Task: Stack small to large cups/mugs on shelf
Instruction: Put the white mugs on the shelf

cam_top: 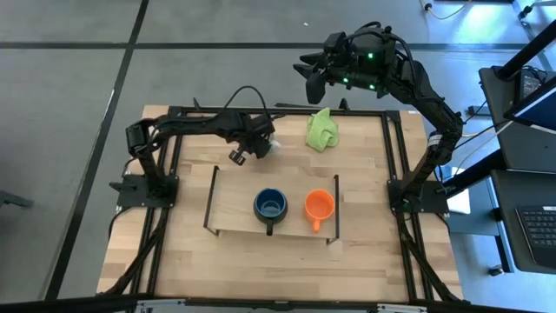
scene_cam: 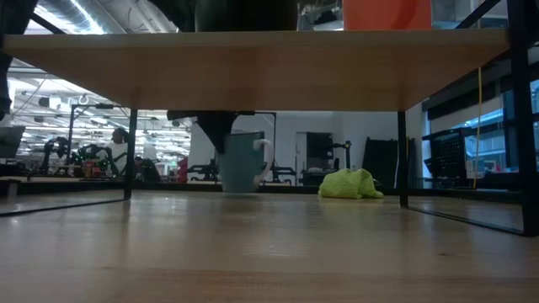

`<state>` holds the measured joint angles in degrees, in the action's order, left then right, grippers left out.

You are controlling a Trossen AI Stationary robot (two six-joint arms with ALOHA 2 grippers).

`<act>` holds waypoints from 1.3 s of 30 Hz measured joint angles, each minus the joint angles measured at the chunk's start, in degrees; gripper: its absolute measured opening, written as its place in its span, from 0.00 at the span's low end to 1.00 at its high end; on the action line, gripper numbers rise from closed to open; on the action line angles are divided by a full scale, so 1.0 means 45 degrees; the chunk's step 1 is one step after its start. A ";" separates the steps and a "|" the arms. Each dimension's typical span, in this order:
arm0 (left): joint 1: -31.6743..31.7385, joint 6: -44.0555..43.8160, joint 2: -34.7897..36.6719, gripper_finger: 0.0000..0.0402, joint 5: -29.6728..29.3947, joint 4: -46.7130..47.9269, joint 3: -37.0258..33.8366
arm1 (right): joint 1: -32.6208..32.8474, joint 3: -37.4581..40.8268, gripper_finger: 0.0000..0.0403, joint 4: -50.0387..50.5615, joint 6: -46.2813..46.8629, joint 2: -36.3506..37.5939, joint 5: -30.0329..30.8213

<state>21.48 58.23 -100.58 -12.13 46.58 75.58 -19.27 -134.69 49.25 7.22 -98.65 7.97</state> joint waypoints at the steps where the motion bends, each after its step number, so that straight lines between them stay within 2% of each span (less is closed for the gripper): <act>1: -0.0038 0.0147 0.0064 0.05 -0.0087 0.0074 0.0047 | -0.0005 0.0000 0.40 0.0005 0.0004 0.0000 0.0005; 9: -0.0075 0.0419 0.0959 0.05 -0.0623 0.1336 0.0912 | -0.0219 0.0000 0.40 0.0136 0.0035 0.0000 0.0005; 16: -0.0242 0.0019 0.2516 0.05 -0.2053 0.4022 0.2010 | -0.0401 0.0000 0.40 0.0243 0.0286 0.0000 0.0002; 19: -0.0559 -0.0724 0.3148 0.05 -0.2154 0.5347 0.2525 | -0.0432 0.0000 0.40 0.0233 0.0291 0.0000 0.0005; 23: -0.1366 -0.1487 0.4024 0.05 -0.2149 0.6311 0.3408 | -0.0432 0.0000 0.40 0.0198 0.0327 0.0000 0.0000; 31: -0.3432 -0.4120 0.5335 0.05 -0.1942 0.9885 0.4961 | -0.0432 0.0000 0.40 0.0185 0.0631 0.0000 0.0003; 39: -0.6288 -0.6129 0.5937 0.05 0.0014 0.9657 0.4966 | -0.0432 0.0000 0.40 0.0279 0.1079 0.0000 0.0000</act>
<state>-6.81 30.65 -73.87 -12.07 90.03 97.93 -21.21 -134.69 50.51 12.08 -98.65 7.97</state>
